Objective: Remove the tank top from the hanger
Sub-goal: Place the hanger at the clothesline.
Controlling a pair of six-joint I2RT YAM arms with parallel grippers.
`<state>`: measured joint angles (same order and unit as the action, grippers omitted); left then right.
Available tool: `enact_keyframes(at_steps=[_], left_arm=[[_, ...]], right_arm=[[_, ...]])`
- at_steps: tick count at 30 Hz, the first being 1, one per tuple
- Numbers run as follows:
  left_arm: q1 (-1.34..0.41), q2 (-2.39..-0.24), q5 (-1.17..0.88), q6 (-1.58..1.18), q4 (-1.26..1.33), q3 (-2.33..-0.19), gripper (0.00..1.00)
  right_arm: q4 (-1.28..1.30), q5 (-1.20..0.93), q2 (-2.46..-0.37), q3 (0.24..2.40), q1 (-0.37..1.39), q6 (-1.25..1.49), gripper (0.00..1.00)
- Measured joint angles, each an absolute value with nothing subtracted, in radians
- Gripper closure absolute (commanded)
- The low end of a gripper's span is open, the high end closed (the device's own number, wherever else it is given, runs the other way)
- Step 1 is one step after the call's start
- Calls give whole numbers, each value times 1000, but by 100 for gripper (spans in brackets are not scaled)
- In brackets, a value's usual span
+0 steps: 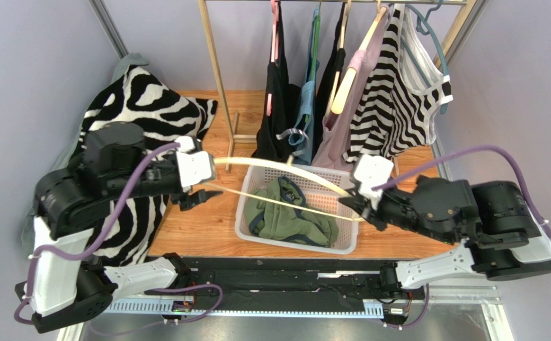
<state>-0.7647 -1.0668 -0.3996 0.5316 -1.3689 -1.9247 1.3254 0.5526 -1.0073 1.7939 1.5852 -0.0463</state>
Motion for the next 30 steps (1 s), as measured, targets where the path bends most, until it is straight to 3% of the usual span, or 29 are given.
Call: enact_keyframes(at_steps=[4,8,13,25,30], left_arm=[[-764,-1054,-178,513,-1255,-2024,16],[-767,-1028,63,514,-1053,-2048,5],[-766,-1026,315,546,-841,-2017,5],[-766,-1029,434,550,-759,-1961,4],[-766,-1023,437,552,-748,-1939,4]], right_arm=[[1345,599,-1209,2033,1586,51,100],[1362,652,-1289,2051,1583,130,100],[1390,690,-1299,2051,1583,224,100],[1397,814,-1507,2293,1541,484,100],[1395,883,-1589,2296,1503,563,100]])
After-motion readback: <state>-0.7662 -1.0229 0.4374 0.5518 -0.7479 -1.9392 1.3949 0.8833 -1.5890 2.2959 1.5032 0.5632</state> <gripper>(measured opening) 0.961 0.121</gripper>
